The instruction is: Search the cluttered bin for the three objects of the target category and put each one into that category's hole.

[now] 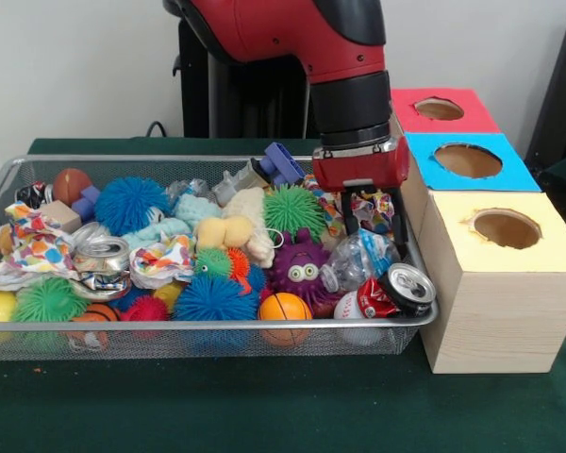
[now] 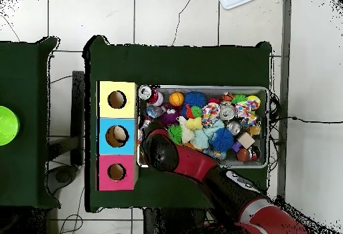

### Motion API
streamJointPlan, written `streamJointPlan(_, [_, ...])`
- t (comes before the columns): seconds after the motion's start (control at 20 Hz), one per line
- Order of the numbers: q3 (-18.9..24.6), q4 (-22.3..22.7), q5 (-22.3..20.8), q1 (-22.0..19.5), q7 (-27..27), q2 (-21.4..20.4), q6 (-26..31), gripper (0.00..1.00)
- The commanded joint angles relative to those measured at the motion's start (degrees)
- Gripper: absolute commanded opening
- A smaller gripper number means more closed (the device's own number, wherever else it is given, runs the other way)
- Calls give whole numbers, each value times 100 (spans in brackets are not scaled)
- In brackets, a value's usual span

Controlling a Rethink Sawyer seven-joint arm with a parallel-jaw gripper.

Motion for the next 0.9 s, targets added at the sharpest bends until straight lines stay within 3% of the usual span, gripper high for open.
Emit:
streamJointPlan(0.05, [510, -417, 203, -196, 1151, -104, 525, 100])
streamJointPlan(0.4, [621, -280, 373, -306, 1313, -142, 611, 100])
streamJointPlan(0.9, [601, -671, 102, -486, 927, 273, 513, 100])
